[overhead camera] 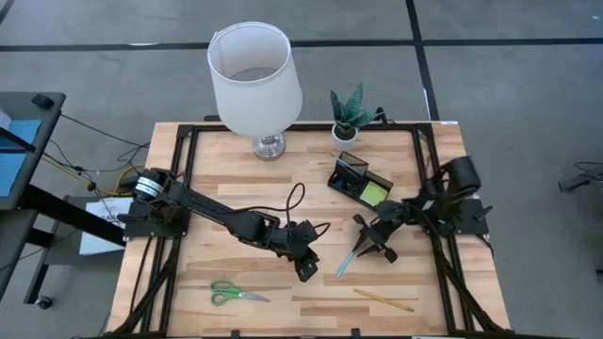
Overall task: Pick and place office supplies into organizer
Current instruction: Put the light blue pen into the black organizer
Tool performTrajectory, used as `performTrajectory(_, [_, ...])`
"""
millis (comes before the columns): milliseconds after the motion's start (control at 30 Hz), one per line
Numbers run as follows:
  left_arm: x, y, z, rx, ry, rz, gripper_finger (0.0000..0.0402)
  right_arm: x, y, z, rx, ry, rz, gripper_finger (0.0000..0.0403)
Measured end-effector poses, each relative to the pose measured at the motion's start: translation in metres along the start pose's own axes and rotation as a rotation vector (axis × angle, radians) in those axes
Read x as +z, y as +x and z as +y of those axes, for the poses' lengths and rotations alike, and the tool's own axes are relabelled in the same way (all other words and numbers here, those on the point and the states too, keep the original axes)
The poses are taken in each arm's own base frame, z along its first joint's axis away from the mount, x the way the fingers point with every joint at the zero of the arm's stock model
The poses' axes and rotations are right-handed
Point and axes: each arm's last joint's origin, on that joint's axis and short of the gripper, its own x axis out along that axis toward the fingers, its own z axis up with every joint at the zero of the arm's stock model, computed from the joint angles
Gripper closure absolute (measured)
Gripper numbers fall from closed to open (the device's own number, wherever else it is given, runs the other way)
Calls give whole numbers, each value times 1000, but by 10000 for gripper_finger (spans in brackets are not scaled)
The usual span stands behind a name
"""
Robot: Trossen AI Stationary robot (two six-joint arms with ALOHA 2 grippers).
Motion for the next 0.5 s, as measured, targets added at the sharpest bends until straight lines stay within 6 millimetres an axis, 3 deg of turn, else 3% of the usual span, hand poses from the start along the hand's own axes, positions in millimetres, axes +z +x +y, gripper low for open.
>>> performTrajectory(500, [-2, 0, 1, -10, 1, 38, 341, 0, 36, -21, 1, -60, -88, 316])
